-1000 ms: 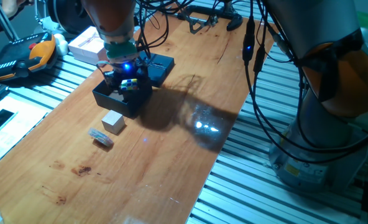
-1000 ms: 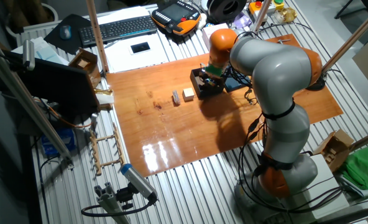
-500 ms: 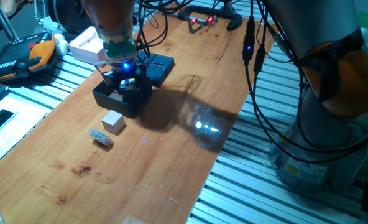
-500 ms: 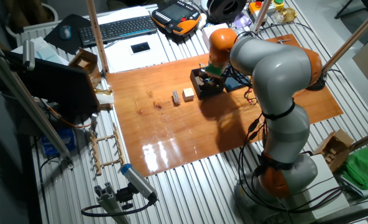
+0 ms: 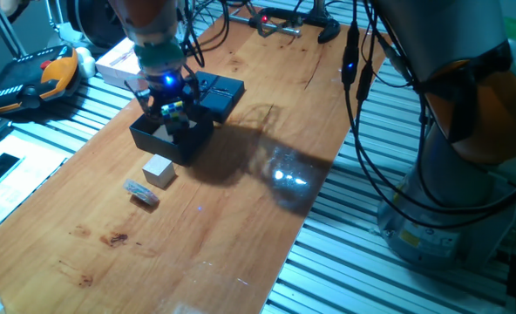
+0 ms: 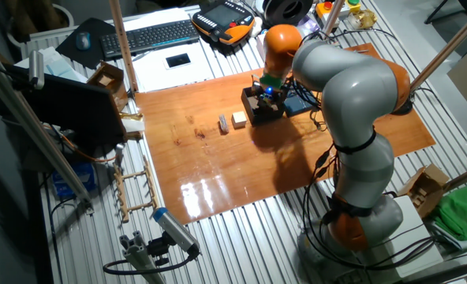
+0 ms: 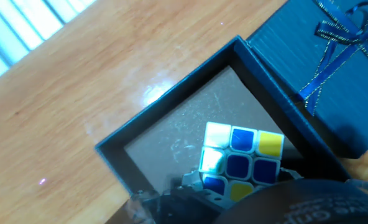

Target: Take everything out of the gift box

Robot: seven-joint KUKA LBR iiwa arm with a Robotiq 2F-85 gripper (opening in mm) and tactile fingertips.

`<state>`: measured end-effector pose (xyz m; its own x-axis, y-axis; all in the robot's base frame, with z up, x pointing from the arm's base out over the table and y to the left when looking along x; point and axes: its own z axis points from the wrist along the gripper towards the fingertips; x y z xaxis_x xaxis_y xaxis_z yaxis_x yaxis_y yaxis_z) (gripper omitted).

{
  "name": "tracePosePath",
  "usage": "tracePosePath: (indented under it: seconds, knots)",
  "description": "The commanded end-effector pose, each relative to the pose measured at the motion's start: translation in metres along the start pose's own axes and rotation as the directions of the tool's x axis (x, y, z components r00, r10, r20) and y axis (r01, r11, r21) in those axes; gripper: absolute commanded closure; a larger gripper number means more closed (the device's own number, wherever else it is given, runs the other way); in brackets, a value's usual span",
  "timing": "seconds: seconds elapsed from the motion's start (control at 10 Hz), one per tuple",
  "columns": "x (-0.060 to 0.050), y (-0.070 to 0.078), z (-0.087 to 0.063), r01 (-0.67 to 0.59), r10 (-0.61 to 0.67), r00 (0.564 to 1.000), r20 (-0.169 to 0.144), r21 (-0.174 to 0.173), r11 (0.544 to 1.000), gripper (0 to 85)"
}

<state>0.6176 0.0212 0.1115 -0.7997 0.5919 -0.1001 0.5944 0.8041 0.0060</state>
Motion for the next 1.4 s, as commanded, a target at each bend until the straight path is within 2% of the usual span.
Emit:
tracePosePath:
  seconds: [0.0, 0.1, 0.3, 0.6, 1.0, 1.1, 1.3]
  knots:
    - [0.000, 0.002, -0.012, 0.007, -0.007, 1.000, 0.000, -0.004, 1.000, 84.3]
    - [0.000, 0.004, -0.025, 0.007, -0.007, 1.000, -0.001, -0.013, 1.000, 84.3]
    - [0.006, 0.012, -0.045, 0.042, -0.041, 0.999, 0.030, -0.039, 0.998, 84.3]
    - [0.021, 0.036, -0.063, 0.083, -0.078, 0.995, 0.065, -0.076, 0.994, 84.3]
    - [0.048, 0.080, -0.066, 0.066, -0.058, 0.996, 0.069, -0.120, 0.991, 84.3]
    - [0.060, 0.093, -0.058, 0.063, -0.053, 0.995, 0.084, -0.116, 0.991, 84.3]
    - [0.073, 0.109, -0.043, 0.042, -0.032, 0.996, 0.083, -0.126, 0.991, 84.3]
